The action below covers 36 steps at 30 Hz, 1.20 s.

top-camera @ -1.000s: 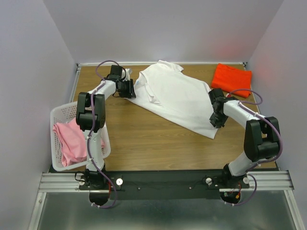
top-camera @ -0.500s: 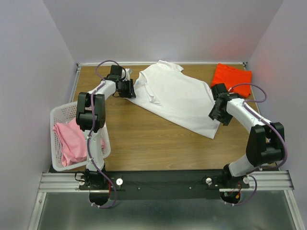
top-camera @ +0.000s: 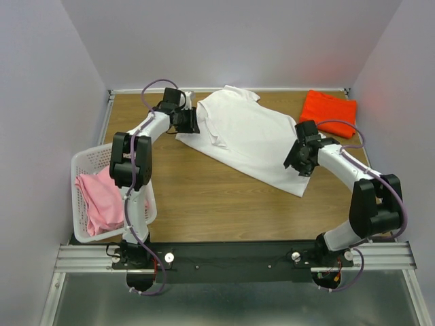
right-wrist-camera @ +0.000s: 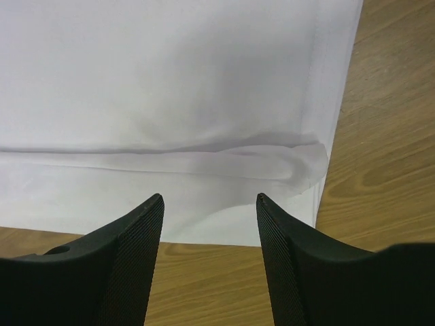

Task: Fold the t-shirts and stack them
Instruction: Fold the tshirt

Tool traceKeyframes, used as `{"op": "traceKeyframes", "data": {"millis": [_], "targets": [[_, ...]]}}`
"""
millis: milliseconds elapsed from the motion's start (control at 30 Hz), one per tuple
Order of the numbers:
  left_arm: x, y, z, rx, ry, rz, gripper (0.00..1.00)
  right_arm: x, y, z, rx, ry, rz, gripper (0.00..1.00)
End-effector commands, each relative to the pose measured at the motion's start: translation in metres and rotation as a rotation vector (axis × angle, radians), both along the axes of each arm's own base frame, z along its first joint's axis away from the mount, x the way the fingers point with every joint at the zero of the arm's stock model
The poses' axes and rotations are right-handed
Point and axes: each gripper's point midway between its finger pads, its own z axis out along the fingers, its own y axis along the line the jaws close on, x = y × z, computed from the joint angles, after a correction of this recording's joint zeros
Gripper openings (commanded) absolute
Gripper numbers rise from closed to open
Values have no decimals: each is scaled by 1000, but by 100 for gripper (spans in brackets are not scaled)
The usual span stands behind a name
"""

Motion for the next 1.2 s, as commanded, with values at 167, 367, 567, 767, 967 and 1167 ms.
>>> {"op": "traceKeyframes", "data": {"millis": [167, 367, 567, 767, 967, 1167], "targets": [[-10, -23, -16, -40, 23, -86, 45, -21, -5, -47, -23, 97, -41, 63], [-17, 3, -38, 46, 72, -17, 44, -39, -5, -69, -22, 179, -22, 63], [-36, 40, -61, 115, 149, 88, 42, -72, 7, -82, 56, 269, 11, 63], [-59, 53, -64, 119, 189, 119, 41, -103, 27, -85, 122, 353, 46, 63], [-92, 69, -61, 141, 213, 157, 40, -130, 43, -78, 116, 415, 75, 62], [-108, 86, -49, 183, 203, 193, 39, -151, 57, -71, 119, 445, 101, 62]]}}
